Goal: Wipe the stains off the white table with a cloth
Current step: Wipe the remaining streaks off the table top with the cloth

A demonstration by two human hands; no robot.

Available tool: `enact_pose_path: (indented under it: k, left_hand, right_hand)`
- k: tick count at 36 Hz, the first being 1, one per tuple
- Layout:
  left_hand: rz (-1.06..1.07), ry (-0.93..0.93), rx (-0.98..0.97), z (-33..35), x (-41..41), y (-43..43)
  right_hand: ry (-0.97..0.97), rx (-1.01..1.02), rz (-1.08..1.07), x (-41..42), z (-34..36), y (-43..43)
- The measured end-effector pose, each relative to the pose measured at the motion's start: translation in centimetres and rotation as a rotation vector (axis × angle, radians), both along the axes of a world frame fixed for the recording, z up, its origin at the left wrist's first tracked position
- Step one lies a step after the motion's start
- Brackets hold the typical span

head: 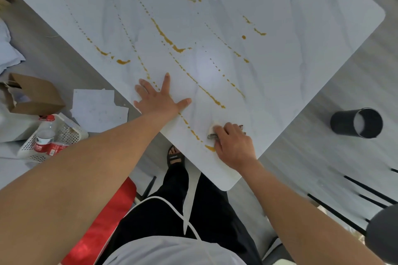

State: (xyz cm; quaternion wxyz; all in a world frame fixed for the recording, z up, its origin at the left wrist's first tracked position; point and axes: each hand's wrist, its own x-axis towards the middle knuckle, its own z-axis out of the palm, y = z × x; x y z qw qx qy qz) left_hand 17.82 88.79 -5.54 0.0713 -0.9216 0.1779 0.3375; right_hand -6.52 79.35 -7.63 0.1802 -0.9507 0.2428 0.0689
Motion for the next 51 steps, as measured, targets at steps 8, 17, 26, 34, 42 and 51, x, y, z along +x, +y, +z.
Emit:
enact_pose_path:
  k: [8, 17, 26, 34, 42, 51]
  left_hand:
    - [0.027, 0.050, -0.023, 0.3, 0.1, 0.3]
    - [0.062, 0.142, -0.042, 0.9, 0.8, 0.3]
    - [0.055, 0.138, -0.058, 0.7, 0.9, 0.3]
    - [0.025, 0.146, -0.075, 0.4, 1.2, 0.7]
    - [-0.002, 0.143, -0.075, 0.1, 1.4, 1.0]
    - [-0.007, 0.138, -0.096, 0.2, 1.5, 1.4]
  right_hand:
    - [0.008, 0.096, -0.489, 1.3, 0.5, 0.9]
    - [-0.044, 0.071, -0.328, 0.9, -0.1, 1.2]
    - [-0.077, 0.059, -0.428, 1.6, -0.3, 5.0]
    - [-0.114, 0.061, -0.361, 0.6, -0.3, 8.0]
    - [-0.107, 0.111, -0.400, 0.5, -0.2, 10.7]
    - [0.070, 0.673, -0.742, 2.9, 2.5, 11.6]
